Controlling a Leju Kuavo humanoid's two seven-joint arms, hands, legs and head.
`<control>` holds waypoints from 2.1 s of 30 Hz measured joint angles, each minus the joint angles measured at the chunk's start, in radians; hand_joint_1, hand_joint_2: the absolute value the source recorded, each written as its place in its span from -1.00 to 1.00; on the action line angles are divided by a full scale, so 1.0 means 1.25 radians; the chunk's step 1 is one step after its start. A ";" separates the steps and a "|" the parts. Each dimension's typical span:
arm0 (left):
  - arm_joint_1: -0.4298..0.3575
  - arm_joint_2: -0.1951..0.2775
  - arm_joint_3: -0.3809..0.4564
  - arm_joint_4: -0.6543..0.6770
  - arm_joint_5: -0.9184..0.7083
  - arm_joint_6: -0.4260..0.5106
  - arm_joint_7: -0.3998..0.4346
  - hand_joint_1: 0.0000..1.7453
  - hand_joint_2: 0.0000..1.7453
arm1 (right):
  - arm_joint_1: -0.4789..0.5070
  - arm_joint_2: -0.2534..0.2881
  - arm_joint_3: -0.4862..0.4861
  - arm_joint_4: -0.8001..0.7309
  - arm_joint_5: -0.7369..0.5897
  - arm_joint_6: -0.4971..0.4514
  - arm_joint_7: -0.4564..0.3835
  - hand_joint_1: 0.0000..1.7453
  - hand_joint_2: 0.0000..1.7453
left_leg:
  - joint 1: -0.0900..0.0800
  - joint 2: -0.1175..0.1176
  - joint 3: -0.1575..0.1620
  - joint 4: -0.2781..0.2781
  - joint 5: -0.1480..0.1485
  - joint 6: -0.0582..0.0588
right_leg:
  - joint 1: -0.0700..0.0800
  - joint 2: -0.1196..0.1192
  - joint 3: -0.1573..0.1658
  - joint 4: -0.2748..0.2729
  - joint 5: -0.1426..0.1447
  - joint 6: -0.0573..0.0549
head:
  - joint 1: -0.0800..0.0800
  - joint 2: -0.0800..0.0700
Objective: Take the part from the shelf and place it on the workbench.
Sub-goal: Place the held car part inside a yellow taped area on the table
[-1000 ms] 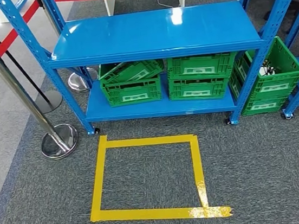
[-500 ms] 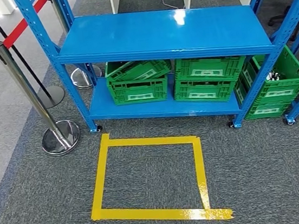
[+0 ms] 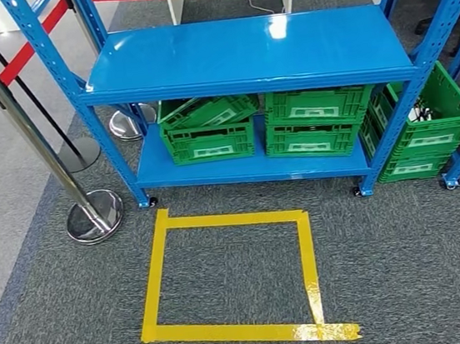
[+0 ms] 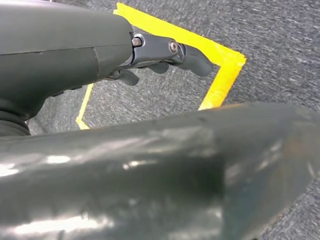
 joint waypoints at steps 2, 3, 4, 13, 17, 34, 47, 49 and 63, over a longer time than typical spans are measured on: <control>-0.001 0.000 0.000 0.000 0.000 0.000 0.000 -1.00 -1.00 | -0.001 0.000 0.000 0.000 0.000 0.000 0.000 -1.00 -1.00 | -0.002 0.002 0.040 -0.091 0.033 0.005 | 0.003 0.000 0.003 0.001 -0.006 0.008 | 0.000 0.000; -0.002 0.000 0.001 0.000 0.000 0.000 -0.001 -1.00 -1.00 | -0.001 0.000 0.000 0.000 0.000 0.000 0.000 -1.00 -1.00 | -0.004 0.003 0.049 -0.111 0.033 0.008 | 0.004 0.000 0.003 0.001 -0.008 0.013 | 0.001 0.000; -0.002 0.000 0.001 0.000 0.000 0.000 -0.001 -1.00 -1.00 | -0.002 0.000 0.000 0.000 0.000 0.000 0.000 -1.00 -1.00 | -0.006 0.003 0.051 -0.116 0.027 0.012 | 0.004 -0.001 0.003 -0.001 -0.009 0.019 | 0.002 0.000; 0.000 -0.003 0.002 0.000 0.000 -0.002 -0.002 -1.00 -1.00 | 0.000 0.000 0.000 0.000 0.000 0.003 0.000 -1.00 -1.00 | -0.006 0.001 0.071 -0.133 0.016 0.043 | 0.001 0.003 -0.134 0.230 -0.085 0.040 | 0.013 0.000; 0.000 -0.003 0.003 0.000 0.001 -0.002 -0.002 -1.00 -1.00 | 0.000 0.000 0.000 0.000 0.000 0.005 0.000 -1.00 -1.00 | -0.009 -0.001 0.094 -0.130 -0.003 0.034 | 0.004 0.003 -0.062 0.053 0.022 0.030 | 0.013 0.000; -0.002 -0.002 0.005 0.000 0.006 -0.008 -0.005 -1.00 -1.00 | -0.004 -0.002 -0.001 0.000 0.013 0.008 0.012 -1.00 -1.00 | -0.003 0.002 0.036 -0.097 0.035 0.006 | 0.000 0.002 0.020 0.001 -0.032 0.018 | 0.000 0.000; -0.001 -0.004 0.006 0.000 0.006 -0.007 -0.007 -1.00 -1.00 | -0.005 -0.002 0.000 0.000 0.012 0.008 0.013 -1.00 -1.00 | -0.010 -0.001 0.095 -0.121 -0.013 0.038 | 0.005 0.003 -0.089 0.087 0.016 0.023 | 0.008 0.000; -0.003 -0.005 0.006 0.000 0.006 -0.006 -0.007 -1.00 -1.00 | -0.007 -0.002 0.000 0.000 0.012 0.008 0.013 -1.00 -1.00 | -0.012 -0.001 0.101 -0.120 -0.022 0.030 | 0.009 0.003 -0.061 0.033 0.028 0.017 | 0.006 0.000; -0.003 -0.004 0.007 0.000 0.006 -0.005 -0.007 -1.00 -1.00 | -0.004 -0.001 0.000 0.000 0.014 0.009 0.012 -1.00 -1.00 | -0.002 0.002 0.030 -0.069 0.026 0.004 | 0.005 0.005 0.010 0.009 -0.022 0.003 | -0.003 0.000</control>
